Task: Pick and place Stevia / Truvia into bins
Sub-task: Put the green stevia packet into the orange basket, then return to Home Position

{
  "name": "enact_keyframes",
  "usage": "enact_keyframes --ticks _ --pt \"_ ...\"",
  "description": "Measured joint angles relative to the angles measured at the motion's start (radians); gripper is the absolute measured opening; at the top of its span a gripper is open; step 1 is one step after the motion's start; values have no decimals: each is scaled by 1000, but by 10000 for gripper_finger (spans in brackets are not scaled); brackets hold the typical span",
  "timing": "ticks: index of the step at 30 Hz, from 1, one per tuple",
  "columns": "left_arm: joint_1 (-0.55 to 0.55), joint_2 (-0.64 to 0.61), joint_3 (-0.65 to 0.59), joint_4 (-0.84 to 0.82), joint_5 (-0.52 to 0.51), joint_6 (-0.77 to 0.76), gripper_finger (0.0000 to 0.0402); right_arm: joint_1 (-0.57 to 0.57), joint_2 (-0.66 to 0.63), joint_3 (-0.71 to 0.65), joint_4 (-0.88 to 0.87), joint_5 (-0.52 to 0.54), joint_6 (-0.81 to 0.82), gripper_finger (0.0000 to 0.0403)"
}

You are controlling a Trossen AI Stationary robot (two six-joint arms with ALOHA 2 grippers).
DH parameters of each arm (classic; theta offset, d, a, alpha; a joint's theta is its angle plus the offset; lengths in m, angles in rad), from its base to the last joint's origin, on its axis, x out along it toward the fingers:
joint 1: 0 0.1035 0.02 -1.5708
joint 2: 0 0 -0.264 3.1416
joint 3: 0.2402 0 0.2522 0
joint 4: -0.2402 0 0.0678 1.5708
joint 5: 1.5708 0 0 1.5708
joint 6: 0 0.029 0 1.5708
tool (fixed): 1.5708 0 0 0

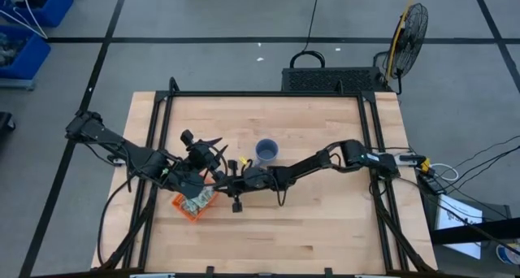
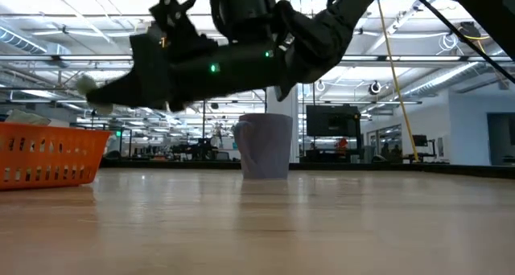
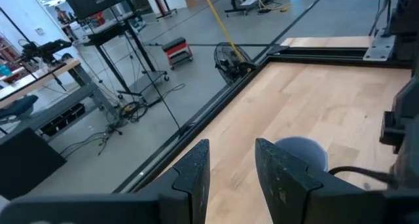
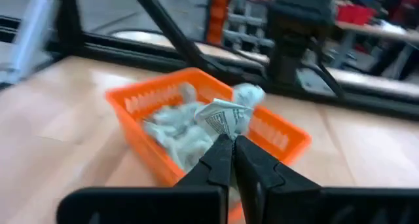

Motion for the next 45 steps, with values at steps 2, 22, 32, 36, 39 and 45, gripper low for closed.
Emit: enact_keyframes --ticks 2,22,32,36,39,45 --pt "0 0 0 0 0 -2 129 1 -3 0 29 -34 -25 17" --pt "-40 -18 0 -6 8 21 129 31 -113 3 -191 22 -59 127" --pt "-237 -269 0 -367 37 37 129 93 -588 3 -1149 21 75 120" --pt "-251 -364 0 -404 168 -11 129 113 -746 3 -1288 19 262 120" --pt "-247 -409 0 -407 196 -27 129 135 -849 -15 -1320 26 349 119" --pt "-228 -496 -20 -472 188 -231 129 222 -1098 -255 -1256 135 350 118"
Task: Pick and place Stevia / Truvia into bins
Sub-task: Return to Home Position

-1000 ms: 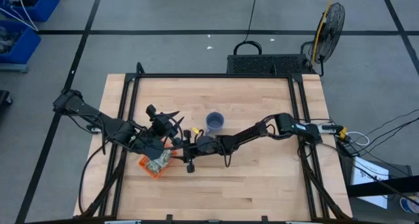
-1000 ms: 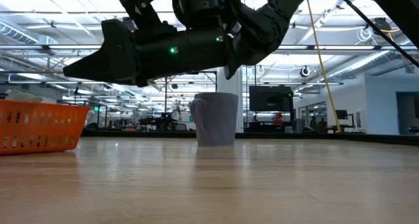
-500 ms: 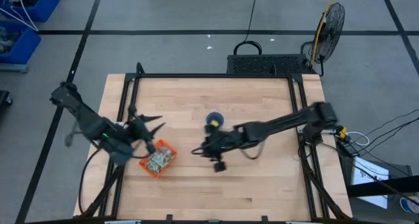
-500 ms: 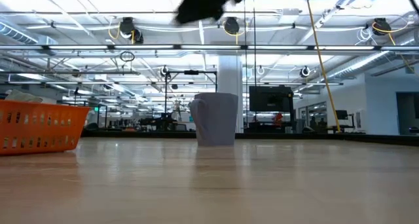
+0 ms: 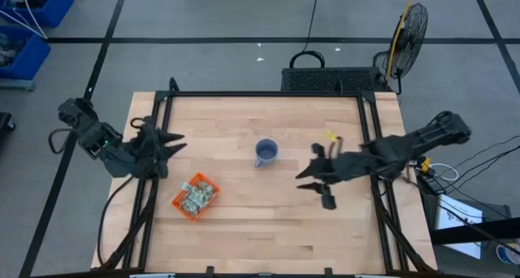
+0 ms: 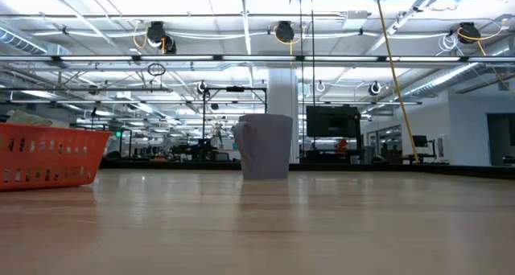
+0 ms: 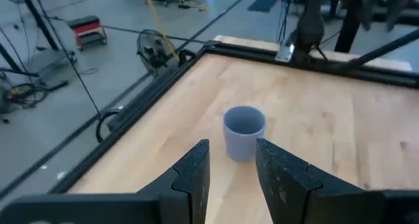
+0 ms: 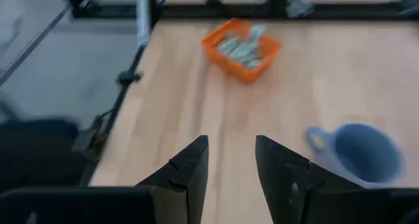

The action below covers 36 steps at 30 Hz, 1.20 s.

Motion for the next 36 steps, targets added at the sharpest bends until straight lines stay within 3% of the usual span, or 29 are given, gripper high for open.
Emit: enact_keyframes --ticks 4,7,11,16,28,36 --pt "-3 -40 -143 213 1 57 129 65 -184 -298 250 140 26 118" --pt "0 -61 -289 486 65 249 129 82 -326 -497 420 145 19 119" --pt "38 -118 -419 783 177 471 129 82 -541 -694 513 148 30 118" --pt "127 -223 -506 887 287 565 129 80 -797 -871 594 148 -11 118" --pt "271 -593 -775 999 433 585 129 80 -1231 -1087 581 148 -150 119" --pt "319 -761 -933 1070 485 621 129 80 -1228 -1094 566 174 -163 118"
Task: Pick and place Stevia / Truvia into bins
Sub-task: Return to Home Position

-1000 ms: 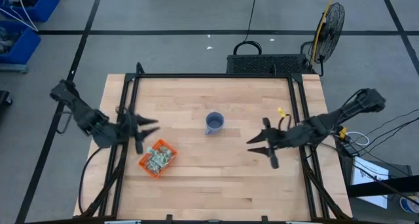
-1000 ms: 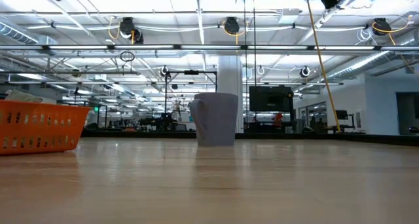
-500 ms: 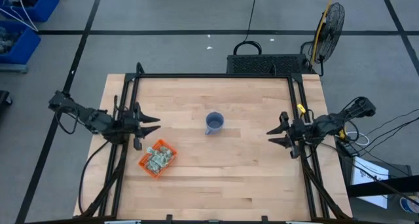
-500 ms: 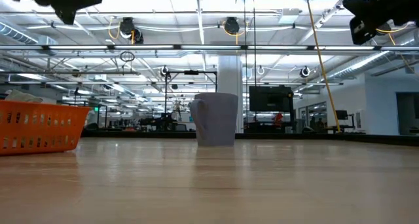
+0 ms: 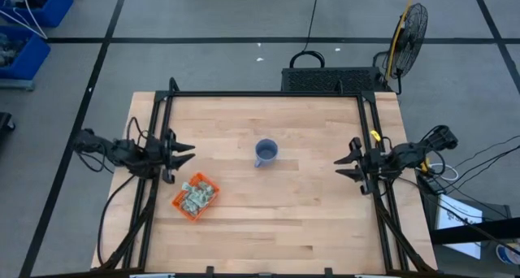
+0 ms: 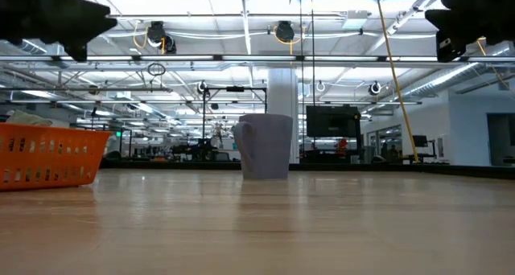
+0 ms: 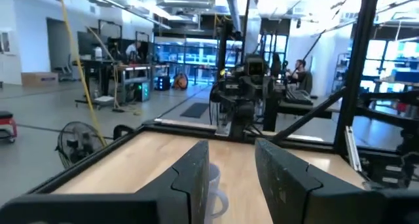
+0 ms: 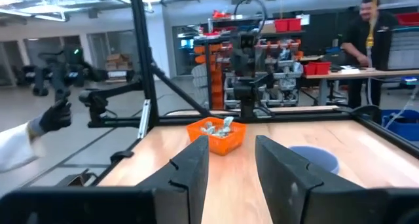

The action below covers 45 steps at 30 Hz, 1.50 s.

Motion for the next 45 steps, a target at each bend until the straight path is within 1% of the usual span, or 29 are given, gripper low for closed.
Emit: enact_keyframes --ticks 5,11,13,14,17,22,45 --pt "32 6 -98 124 68 23 129 0 0 -37 68 5 -4 121" --pt "72 5 -109 90 96 -4 129 0 1 -139 240 5 -11 117" --pt "78 5 -109 74 101 -5 129 0 0 -149 241 22 -15 117" --pt "80 5 -109 61 101 -10 129 0 3 -149 214 30 -11 118" --pt "80 6 -109 18 101 -48 129 0 3 -149 222 53 3 120" --pt "80 10 -108 12 97 -93 129 0 4 -150 217 53 17 119" --pt "80 11 -108 5 92 -86 129 0 5 -153 216 52 15 117"
